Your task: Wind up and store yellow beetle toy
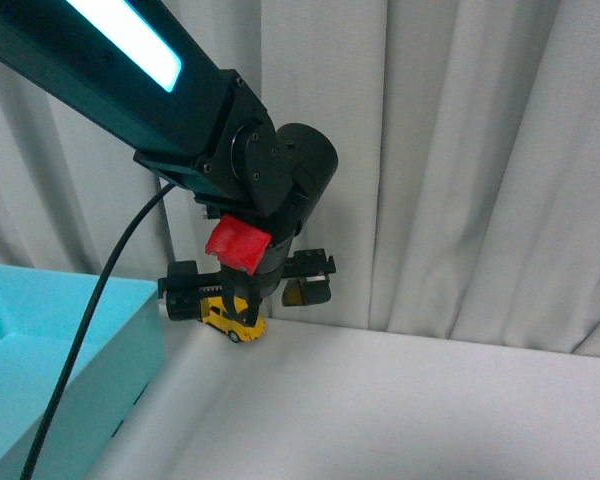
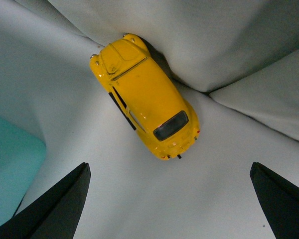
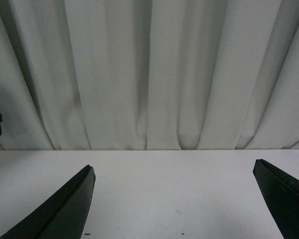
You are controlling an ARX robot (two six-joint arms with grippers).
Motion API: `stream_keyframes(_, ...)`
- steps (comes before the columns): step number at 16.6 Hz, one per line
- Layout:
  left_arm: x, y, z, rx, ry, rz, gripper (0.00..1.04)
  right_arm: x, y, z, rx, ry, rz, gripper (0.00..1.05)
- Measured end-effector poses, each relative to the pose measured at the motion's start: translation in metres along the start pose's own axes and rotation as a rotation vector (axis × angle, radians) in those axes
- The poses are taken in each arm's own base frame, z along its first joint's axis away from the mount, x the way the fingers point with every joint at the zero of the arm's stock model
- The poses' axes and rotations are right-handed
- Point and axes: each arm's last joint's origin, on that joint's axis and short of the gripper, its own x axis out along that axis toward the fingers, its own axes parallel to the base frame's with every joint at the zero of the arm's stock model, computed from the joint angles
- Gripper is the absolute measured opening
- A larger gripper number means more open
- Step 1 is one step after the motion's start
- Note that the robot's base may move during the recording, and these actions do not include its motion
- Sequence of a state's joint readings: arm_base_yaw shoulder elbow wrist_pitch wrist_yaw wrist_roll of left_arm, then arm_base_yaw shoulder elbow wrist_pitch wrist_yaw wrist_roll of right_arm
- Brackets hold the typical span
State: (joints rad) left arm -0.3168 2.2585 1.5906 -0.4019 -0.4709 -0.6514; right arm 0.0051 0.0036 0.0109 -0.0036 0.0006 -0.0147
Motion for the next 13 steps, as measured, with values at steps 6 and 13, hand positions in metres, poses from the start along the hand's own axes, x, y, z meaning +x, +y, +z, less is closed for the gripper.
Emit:
stream_keyframes(6, -0.001, -0.007, 0.002, -0.152, -0.041, -0.041, 0.98, 0.000, 0.000, 0.000, 0.000, 0.000, 0.000, 0.98)
stream_keyframes(13, 0.036, -0.018, -0.005, -0.127, -0.053, -0.016, 0.98, 0.000, 0.000, 0.000, 0.000, 0.000, 0.000, 0.98)
